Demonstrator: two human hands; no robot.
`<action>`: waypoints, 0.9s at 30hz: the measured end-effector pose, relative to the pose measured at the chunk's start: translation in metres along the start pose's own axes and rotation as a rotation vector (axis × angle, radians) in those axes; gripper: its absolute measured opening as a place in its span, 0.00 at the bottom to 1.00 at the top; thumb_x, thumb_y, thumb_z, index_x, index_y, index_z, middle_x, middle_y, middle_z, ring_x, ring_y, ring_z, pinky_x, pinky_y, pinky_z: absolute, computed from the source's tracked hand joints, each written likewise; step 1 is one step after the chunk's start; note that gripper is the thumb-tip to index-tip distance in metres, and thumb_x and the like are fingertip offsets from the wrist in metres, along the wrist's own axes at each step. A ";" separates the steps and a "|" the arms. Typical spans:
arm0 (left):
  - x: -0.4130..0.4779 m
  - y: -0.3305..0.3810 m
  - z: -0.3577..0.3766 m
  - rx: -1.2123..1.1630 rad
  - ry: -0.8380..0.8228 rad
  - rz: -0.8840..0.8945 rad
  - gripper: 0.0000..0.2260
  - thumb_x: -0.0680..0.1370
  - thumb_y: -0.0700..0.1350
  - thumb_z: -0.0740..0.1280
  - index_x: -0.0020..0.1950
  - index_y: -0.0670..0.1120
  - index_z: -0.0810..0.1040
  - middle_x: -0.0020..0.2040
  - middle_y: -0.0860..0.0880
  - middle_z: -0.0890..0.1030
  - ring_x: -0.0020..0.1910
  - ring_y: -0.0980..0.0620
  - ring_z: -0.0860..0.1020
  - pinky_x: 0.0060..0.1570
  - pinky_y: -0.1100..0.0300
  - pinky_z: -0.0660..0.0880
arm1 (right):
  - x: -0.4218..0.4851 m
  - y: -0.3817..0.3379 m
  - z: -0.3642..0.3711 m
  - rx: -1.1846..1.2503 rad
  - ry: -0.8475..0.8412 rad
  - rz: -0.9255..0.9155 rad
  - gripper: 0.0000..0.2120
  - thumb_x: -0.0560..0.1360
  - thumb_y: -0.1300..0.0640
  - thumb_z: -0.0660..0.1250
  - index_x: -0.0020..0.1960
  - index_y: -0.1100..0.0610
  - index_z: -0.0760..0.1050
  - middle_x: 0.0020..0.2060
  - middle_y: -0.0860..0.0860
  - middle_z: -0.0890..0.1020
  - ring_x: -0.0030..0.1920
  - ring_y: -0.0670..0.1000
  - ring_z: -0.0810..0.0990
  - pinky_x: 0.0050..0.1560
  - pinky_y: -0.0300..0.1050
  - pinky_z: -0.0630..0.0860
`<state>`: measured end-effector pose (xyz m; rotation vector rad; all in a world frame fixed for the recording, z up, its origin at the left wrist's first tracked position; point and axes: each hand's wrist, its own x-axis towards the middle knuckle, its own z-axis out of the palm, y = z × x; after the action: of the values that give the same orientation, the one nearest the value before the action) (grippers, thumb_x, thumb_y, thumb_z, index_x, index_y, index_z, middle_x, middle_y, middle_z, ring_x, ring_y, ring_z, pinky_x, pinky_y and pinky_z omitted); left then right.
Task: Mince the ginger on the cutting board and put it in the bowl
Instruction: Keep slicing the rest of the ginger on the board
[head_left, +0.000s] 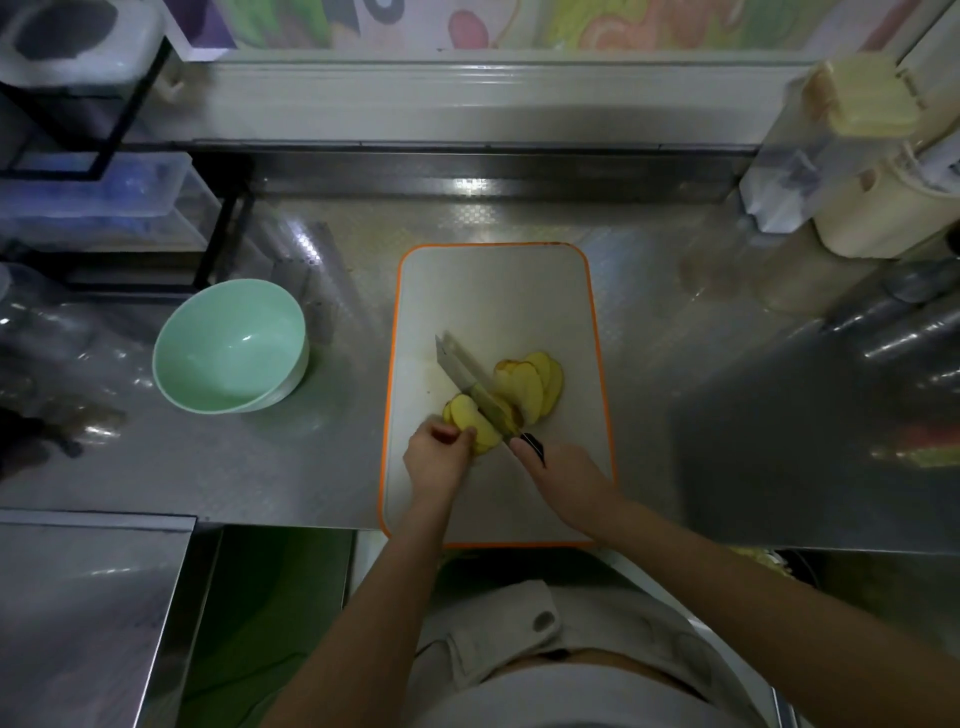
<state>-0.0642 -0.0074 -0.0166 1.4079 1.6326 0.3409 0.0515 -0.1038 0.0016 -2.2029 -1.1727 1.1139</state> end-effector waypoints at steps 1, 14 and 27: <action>0.001 -0.001 0.001 0.000 -0.008 -0.005 0.07 0.72 0.43 0.71 0.42 0.44 0.73 0.42 0.48 0.77 0.44 0.50 0.74 0.44 0.61 0.69 | 0.000 0.000 0.000 -0.004 -0.004 0.000 0.23 0.81 0.45 0.52 0.45 0.63 0.75 0.37 0.56 0.79 0.37 0.52 0.76 0.35 0.43 0.66; -0.002 -0.006 0.005 0.012 0.077 0.115 0.13 0.74 0.43 0.69 0.57 0.42 0.79 0.50 0.42 0.80 0.49 0.46 0.78 0.44 0.63 0.67 | -0.004 -0.006 -0.001 -0.020 -0.058 0.019 0.21 0.81 0.46 0.52 0.40 0.59 0.72 0.31 0.50 0.74 0.33 0.48 0.72 0.29 0.39 0.63; -0.008 0.008 0.002 -0.086 0.088 0.089 0.06 0.76 0.40 0.66 0.51 0.40 0.79 0.42 0.50 0.75 0.43 0.55 0.72 0.40 0.68 0.64 | -0.007 -0.015 -0.016 0.046 0.003 0.024 0.23 0.81 0.47 0.53 0.44 0.63 0.77 0.27 0.47 0.71 0.29 0.44 0.71 0.26 0.33 0.65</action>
<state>-0.0583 -0.0125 -0.0084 1.4205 1.6090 0.5260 0.0550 -0.1010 0.0242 -2.1884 -1.1112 1.1353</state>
